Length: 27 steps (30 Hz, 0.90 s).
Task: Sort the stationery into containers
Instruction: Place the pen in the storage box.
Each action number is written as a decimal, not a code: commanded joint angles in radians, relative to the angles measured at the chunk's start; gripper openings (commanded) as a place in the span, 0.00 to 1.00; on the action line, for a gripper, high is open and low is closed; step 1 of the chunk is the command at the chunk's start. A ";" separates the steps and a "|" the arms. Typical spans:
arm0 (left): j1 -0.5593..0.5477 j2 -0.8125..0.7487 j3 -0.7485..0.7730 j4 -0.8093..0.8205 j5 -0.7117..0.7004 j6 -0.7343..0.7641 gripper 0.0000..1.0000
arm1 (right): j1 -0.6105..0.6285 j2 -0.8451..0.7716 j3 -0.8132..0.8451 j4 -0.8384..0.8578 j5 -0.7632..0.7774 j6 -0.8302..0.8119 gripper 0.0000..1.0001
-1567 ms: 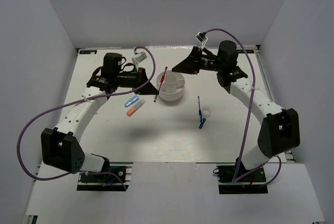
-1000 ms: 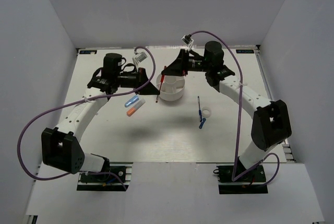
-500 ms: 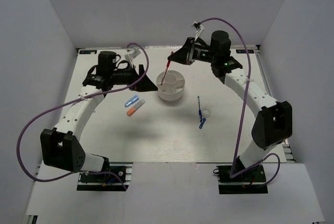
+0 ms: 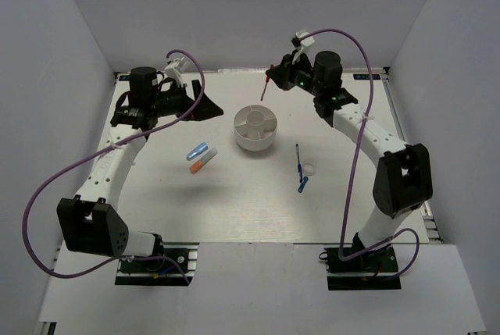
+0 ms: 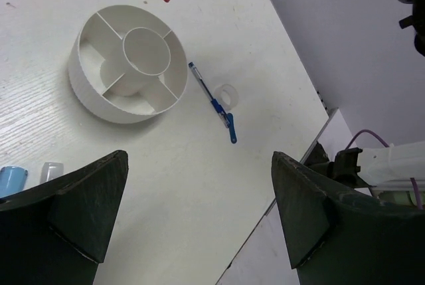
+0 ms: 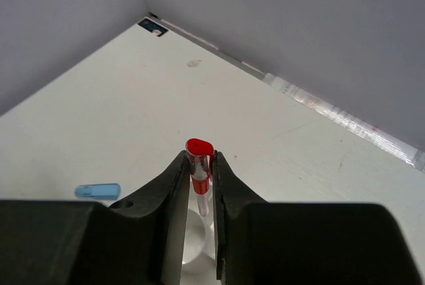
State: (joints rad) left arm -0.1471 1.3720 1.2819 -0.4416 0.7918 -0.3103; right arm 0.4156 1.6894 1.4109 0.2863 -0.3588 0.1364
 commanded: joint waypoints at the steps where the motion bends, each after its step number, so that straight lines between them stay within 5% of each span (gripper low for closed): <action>1: 0.007 -0.010 -0.012 -0.008 -0.022 0.023 0.98 | 0.000 0.047 -0.012 0.096 0.038 -0.092 0.00; 27: 0.017 0.013 -0.081 -0.017 0.004 0.062 0.98 | 0.009 -0.057 -0.122 0.079 -0.075 -0.064 0.00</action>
State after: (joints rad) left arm -0.1383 1.4029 1.2167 -0.4698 0.7784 -0.2546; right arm 0.4187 1.6672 1.2991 0.3180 -0.4171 0.0906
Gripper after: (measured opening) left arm 0.981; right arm 0.220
